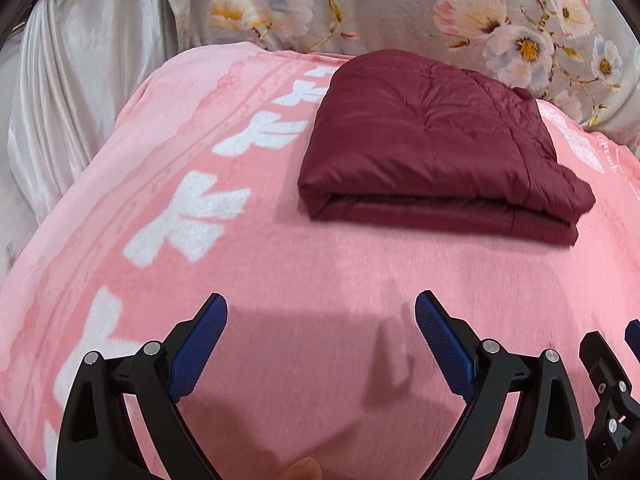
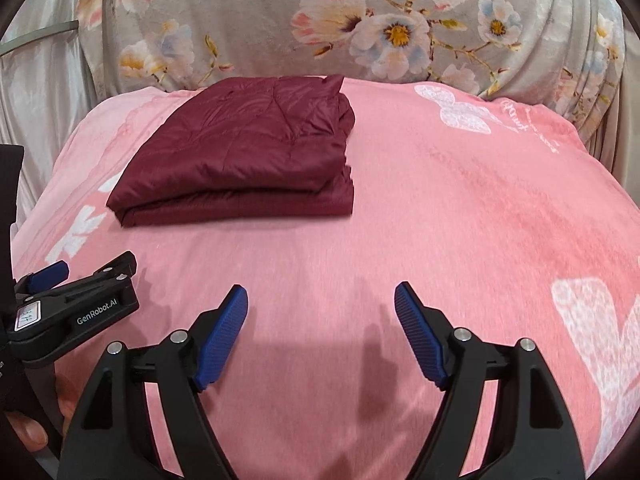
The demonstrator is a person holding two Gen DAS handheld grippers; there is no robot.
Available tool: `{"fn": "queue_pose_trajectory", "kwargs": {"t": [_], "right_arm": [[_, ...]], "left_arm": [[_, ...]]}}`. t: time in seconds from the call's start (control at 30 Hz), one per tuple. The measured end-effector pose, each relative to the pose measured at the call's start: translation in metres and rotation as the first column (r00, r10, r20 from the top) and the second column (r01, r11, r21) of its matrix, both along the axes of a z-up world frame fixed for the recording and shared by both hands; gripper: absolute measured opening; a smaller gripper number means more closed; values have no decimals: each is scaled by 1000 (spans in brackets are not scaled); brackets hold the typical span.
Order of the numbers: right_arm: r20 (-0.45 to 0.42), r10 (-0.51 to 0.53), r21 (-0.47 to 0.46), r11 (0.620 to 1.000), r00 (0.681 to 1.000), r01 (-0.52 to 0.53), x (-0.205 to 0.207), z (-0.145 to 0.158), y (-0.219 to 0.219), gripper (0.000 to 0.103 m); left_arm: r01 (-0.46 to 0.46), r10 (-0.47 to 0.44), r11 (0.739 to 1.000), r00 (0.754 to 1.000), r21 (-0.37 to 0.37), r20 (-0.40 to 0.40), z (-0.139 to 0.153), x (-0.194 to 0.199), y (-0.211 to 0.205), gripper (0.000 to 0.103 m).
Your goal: Fold large clothes
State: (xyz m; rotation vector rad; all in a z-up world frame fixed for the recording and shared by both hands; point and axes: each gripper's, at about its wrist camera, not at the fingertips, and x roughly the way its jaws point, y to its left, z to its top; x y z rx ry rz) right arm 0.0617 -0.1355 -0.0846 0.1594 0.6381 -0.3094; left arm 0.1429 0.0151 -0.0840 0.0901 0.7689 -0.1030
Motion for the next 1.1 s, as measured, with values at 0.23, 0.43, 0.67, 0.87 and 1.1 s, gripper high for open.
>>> {"fn": "queue_pose_trajectory", "kwargs": {"t": [0.23, 0.43, 0.67, 0.87, 1.1], "right_arm": [[20, -5, -49, 999, 1000, 6, -18, 1, 13, 83], [3, -13, -50, 999, 1000, 14, -16, -2, 12, 83], [-2, -13, -42, 999, 1000, 13, -15, -3, 11, 83], [-5, -8, -49, 999, 1000, 7, -14, -3, 15, 83], [-2, -5, -55, 998, 1000, 5, -14, -3, 17, 83]], "left_arm": [[5, -5, 1000, 1000, 21, 9, -2, -16, -1, 94], [-7, 7, 999, 1000, 33, -6, -5, -15, -2, 94], [-3, 4, 999, 1000, 44, -11, -6, -20, -3, 94], [0, 0, 999, 1000, 49, 6, -5, -24, -5, 94], [7, -9, 999, 999, 44, 38, -1, -29, -6, 94]]}}
